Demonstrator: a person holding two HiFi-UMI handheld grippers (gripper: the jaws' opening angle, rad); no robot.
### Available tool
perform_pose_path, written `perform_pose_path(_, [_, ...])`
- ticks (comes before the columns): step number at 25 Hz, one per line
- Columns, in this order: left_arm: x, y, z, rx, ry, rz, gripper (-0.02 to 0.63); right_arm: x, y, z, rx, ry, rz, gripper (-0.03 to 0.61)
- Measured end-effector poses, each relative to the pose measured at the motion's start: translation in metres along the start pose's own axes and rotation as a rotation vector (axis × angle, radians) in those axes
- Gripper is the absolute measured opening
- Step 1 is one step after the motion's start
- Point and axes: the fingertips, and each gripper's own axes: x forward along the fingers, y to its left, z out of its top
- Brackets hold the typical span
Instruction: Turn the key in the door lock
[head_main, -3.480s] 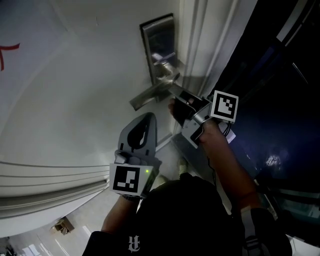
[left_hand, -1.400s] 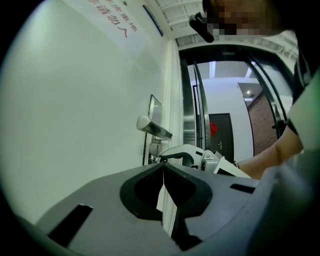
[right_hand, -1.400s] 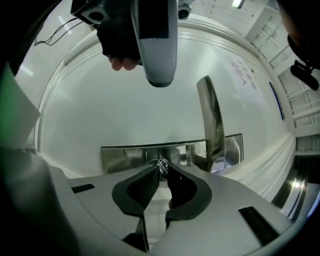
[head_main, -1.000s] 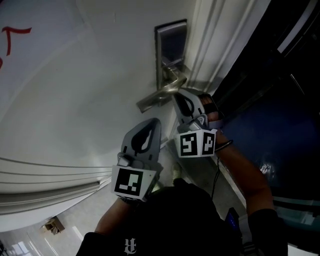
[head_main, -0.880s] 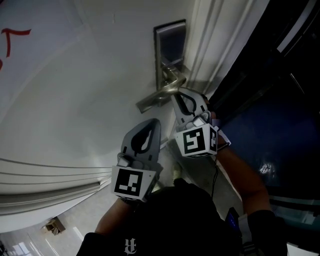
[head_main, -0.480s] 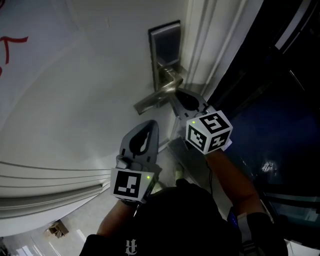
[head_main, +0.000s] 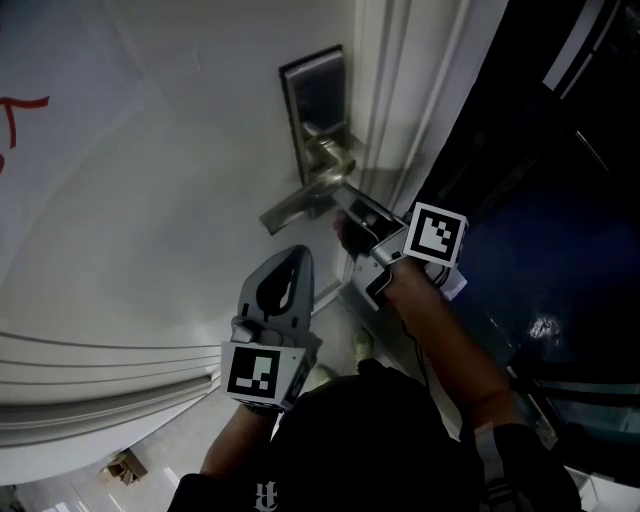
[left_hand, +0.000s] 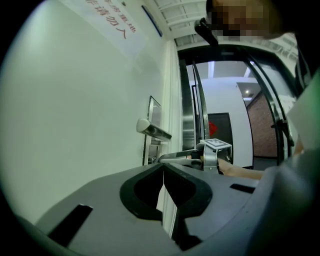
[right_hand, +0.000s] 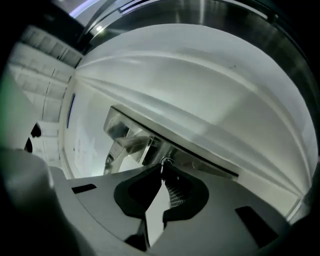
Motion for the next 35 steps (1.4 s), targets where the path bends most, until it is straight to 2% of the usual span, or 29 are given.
perform_pose_path(5, [-0.001, 0.001, 0.0, 0.001, 0.001, 0.001, 0.008, 0.002, -0.002, -0.003, 0.284, -0.02, 0.103, 0.023])
perform_pose_path(9, [0.0, -0.001, 0.0, 0.004, 0.0, 0.0, 0.008, 0.002, -0.001, -0.004, 0.404, -0.028, 0.171, 0.023])
perform_pose_path(16, [0.001, -0.004, -0.001, 0.005, 0.005, -0.005, 0.008, 0.0, 0.0, 0.001, 0.423, -0.061, 0.226, 0.023])
perform_pose_path(18, [0.002, -0.005, -0.002, 0.005, 0.006, -0.006, 0.008, -0.004, -0.002, 0.003, 0.407, -0.076, 0.219, 0.025])
perform_pose_path(20, [0.002, -0.006, -0.002, 0.003, 0.007, -0.008, 0.008, -0.01, -0.004, 0.006, 0.348, -0.086, 0.193, 0.027])
perform_pose_path(22, [0.003, -0.006, -0.003, 0.001, 0.008, -0.01, 0.008, -0.017, -0.003, 0.011, 0.221, -0.085, 0.153, 0.035])
perform_pose_path(26, [0.004, -0.005, -0.004, -0.002, 0.009, -0.012, 0.008, -0.025, 0.018, 0.019, -0.161, -0.064, 0.088, 0.037])
perform_pose_path(28, [0.004, -0.004, -0.004, -0.002, 0.007, -0.012, 0.008, -0.029, 0.029, 0.018, -0.427, -0.047, 0.037, 0.039])
perform_pose_path(31, [0.004, -0.003, -0.002, -0.002, 0.004, -0.009, 0.008, -0.033, 0.043, 0.009, -0.932, 0.015, -0.043, 0.056])
perform_pose_path(35, [0.003, -0.002, -0.001, -0.001, 0.002, -0.006, 0.008, -0.027, 0.047, -0.011, -1.412, 0.127, -0.128, 0.085])
